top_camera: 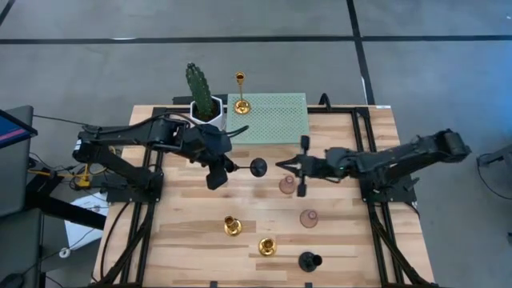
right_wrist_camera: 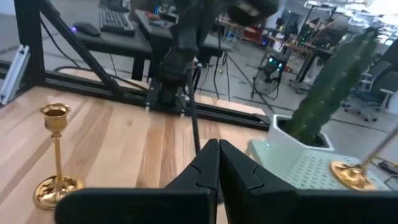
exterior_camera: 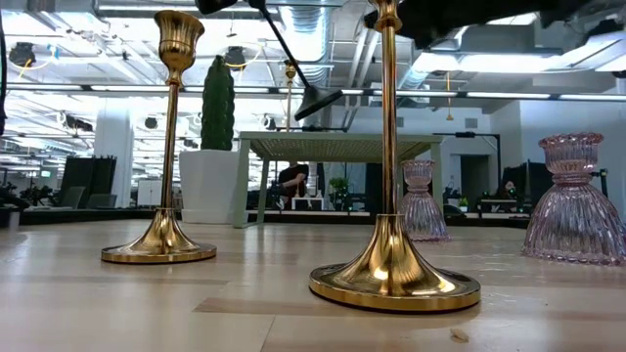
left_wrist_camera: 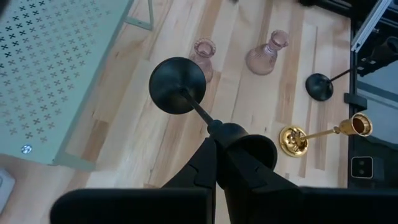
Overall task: Pick & Place candle stick holders
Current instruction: Put the left black candle holder on the shelf, then put the top pink glass candle holder on the shelf
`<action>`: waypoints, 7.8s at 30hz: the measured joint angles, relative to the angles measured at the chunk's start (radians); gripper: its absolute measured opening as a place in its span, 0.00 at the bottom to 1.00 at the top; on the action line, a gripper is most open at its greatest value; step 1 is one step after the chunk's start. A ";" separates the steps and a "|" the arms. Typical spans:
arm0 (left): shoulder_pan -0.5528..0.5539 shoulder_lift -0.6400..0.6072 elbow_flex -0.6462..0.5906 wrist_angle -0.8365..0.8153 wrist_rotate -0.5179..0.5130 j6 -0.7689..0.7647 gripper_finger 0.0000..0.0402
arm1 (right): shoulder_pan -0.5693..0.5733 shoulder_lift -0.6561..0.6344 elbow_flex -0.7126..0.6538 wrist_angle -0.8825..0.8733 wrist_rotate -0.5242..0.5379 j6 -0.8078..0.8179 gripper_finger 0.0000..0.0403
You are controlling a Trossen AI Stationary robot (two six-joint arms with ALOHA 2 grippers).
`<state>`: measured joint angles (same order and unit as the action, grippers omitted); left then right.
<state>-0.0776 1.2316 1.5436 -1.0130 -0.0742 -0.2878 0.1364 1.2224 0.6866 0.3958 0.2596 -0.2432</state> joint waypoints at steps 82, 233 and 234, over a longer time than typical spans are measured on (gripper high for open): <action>-0.005 -0.134 0.000 0.028 0.053 0.004 0.09 | -0.042 0.324 0.339 -0.046 0.084 -0.072 0.00; -0.557 -0.515 -0.926 0.638 -0.588 0.126 0.01 | -0.150 0.009 0.287 -0.752 -0.063 0.206 0.02; -0.557 -0.519 -0.942 0.647 -0.588 0.126 0.02 | -0.130 0.001 0.287 -0.771 -0.038 0.218 0.01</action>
<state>-0.6346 0.7122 0.6013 -0.3655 -0.6624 -0.1623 0.0061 1.2234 0.9741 -0.3749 0.2216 -0.0256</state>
